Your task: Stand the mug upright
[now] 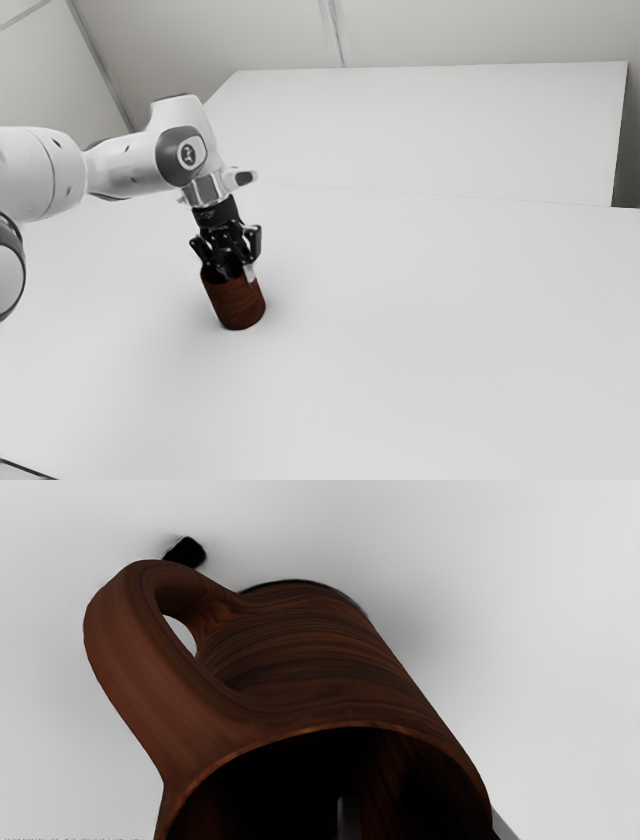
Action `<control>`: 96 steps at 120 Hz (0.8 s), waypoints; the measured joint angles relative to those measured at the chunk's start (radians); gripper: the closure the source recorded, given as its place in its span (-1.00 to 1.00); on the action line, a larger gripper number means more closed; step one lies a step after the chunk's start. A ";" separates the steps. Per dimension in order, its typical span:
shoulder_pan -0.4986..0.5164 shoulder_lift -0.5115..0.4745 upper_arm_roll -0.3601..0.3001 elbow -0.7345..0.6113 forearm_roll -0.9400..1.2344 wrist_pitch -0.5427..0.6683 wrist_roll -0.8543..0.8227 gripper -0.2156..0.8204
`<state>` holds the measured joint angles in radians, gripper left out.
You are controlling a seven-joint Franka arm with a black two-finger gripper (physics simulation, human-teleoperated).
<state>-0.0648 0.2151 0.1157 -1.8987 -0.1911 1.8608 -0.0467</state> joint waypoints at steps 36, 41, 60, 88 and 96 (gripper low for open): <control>-0.013 -0.068 0.000 0.001 0.000 -0.009 -0.023 -0.38; -0.013 -0.084 -0.001 0.002 0.000 -0.013 -0.025 -0.42; -0.005 -0.205 -0.011 0.019 0.050 -0.032 -0.036 -0.51; 0.005 -0.267 -0.052 0.144 0.117 -0.078 -0.042 -0.56; -0.009 -0.239 -0.058 0.234 0.123 -0.118 -0.041 -0.57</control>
<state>-0.0740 -0.0240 0.0579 -1.6642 -0.0686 1.7426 -0.0881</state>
